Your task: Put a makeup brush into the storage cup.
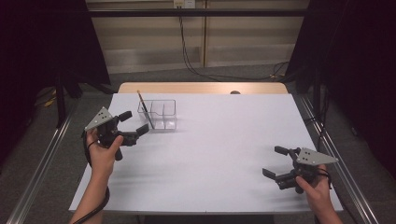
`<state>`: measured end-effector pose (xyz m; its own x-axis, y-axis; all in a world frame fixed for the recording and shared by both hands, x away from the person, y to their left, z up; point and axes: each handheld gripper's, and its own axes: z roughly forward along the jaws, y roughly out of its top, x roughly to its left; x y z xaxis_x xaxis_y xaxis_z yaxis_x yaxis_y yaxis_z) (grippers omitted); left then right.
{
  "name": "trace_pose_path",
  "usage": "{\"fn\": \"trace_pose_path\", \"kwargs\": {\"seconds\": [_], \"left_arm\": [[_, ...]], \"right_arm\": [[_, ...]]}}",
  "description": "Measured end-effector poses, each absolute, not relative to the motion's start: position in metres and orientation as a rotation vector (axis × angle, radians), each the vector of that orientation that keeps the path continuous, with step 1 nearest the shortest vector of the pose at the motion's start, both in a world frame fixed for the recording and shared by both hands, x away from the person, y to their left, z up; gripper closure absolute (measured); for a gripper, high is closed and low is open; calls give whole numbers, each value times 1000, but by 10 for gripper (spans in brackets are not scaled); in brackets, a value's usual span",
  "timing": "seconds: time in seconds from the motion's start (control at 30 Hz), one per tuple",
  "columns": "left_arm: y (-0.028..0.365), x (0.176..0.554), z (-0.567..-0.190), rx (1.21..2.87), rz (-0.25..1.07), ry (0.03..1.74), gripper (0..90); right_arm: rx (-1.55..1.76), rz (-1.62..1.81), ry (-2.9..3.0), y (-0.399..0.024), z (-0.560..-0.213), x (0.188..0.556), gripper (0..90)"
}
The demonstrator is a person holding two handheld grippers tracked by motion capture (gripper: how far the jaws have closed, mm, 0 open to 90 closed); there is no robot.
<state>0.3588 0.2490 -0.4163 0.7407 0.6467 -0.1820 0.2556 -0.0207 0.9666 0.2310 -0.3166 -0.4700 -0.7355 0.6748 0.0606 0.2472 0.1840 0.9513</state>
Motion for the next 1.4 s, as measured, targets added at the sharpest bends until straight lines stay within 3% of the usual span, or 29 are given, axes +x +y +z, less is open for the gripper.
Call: {"fn": "trace_pose_path", "kwargs": {"seconds": [1.4], "left_arm": [[253,324,-436,1726,329,658,0]], "right_arm": [[865,1572,2086,-318,-469,230,8]]}}
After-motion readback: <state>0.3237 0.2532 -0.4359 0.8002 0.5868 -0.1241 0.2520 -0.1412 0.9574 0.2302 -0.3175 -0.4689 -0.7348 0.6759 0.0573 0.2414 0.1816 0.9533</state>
